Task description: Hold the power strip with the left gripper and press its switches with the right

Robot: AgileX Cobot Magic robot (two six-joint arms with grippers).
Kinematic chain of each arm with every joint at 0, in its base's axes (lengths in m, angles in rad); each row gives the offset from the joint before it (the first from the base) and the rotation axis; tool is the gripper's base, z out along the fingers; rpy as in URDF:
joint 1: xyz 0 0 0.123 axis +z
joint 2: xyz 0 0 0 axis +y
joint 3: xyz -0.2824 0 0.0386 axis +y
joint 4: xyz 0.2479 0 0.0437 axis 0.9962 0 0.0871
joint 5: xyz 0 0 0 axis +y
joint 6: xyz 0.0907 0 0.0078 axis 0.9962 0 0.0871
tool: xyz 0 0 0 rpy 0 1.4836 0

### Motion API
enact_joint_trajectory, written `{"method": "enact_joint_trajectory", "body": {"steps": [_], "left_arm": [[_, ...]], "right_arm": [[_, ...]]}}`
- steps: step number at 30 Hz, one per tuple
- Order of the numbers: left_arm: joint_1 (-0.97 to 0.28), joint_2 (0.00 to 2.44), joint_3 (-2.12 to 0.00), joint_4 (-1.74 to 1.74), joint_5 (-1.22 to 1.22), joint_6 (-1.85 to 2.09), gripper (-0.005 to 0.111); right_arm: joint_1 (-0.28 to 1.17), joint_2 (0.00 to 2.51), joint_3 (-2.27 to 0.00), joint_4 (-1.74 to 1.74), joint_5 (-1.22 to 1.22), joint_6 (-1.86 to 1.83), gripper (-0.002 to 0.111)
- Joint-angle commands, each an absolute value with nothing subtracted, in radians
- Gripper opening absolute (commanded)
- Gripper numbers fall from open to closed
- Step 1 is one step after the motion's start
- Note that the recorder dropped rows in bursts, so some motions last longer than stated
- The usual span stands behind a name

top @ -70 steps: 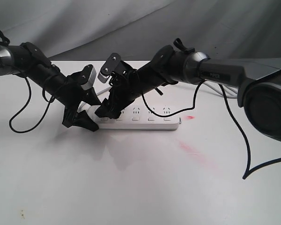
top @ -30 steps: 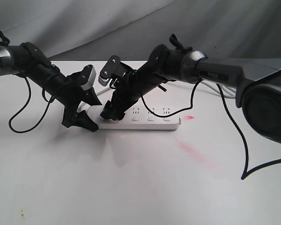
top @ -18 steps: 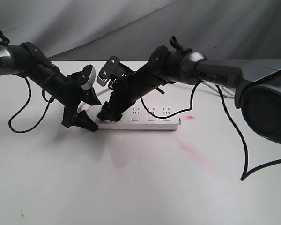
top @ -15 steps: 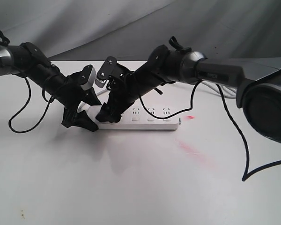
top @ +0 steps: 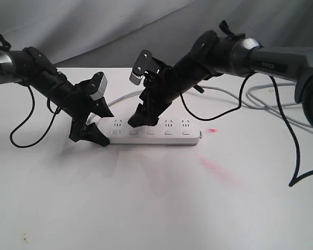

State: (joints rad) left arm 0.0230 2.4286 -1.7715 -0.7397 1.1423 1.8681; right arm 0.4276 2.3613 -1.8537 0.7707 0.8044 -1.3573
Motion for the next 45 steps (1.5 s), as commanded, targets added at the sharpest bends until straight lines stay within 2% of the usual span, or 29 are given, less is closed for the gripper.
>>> {"method": "enact_joint_trajectory", "body": {"steps": [1,24,45], "left_arm": [[0.020,2.429,-1.773,-0.743,1.155,1.860,0.026],[0.020,2.429,-1.773,-0.743,1.155,1.860,0.026],[0.020,2.429,-1.773,-0.743,1.155,1.860,0.026]], "right_arm": [[0.431,2.365,-1.833,0.773,0.785,-1.375,0.081],[0.439,2.415,-1.835,0.767,0.691,-1.363,0.081],[0.453,2.456,-1.835,0.620,0.719,-1.281,0.081]]}}
